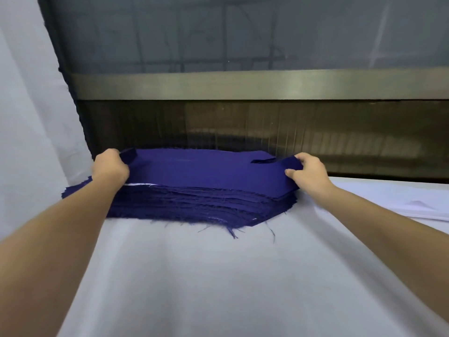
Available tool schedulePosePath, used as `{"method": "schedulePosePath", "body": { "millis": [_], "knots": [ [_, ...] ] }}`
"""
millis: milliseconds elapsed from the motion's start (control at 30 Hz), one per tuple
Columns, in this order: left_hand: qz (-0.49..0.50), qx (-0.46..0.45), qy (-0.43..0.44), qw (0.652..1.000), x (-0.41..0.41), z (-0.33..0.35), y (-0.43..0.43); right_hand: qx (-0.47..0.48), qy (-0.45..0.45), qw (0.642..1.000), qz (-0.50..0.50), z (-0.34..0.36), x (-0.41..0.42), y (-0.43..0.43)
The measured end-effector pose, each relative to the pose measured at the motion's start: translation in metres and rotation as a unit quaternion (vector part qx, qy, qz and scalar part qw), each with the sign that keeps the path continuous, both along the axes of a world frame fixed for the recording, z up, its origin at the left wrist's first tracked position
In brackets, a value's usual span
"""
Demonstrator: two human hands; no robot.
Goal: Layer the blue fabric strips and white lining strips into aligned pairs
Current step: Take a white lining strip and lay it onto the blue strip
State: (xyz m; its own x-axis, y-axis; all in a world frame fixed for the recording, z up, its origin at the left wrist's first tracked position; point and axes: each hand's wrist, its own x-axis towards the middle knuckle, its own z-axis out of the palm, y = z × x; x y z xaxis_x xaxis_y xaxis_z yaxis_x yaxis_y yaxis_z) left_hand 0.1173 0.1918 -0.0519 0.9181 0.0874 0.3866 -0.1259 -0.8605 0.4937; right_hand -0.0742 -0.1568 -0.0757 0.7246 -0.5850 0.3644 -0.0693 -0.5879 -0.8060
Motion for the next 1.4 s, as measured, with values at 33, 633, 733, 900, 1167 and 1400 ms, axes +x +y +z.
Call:
{"method": "schedulePosePath", "body": {
  "millis": [33,633,733,900,1167,1400],
  "knots": [
    [0.004,0.000,0.005,1.000,0.001,-0.001,0.001,-0.024,0.027,0.999,-0.005,0.000,0.002,0.000],
    [-0.062,0.181,-0.023,0.981,-0.025,0.011,-0.089,-0.463,0.128,0.877,0.010,0.028,0.062,0.034],
    [-0.139,0.126,-0.024,0.982,-0.032,0.011,-0.110,-0.460,0.117,0.880,0.001,0.027,0.064,0.036],
    [-0.245,0.118,-0.045,0.961,-0.041,0.006,-0.136,-0.367,0.096,0.925,-0.025,0.030,0.069,0.038],
    [-0.212,0.137,-0.102,0.962,-0.060,0.011,-0.169,-0.207,-0.015,0.978,-0.013,0.050,0.074,0.054],
    [-0.108,0.229,-0.124,0.959,-0.048,0.016,-0.149,-0.056,-0.054,0.997,0.027,0.053,0.065,0.046]
  ]
}}
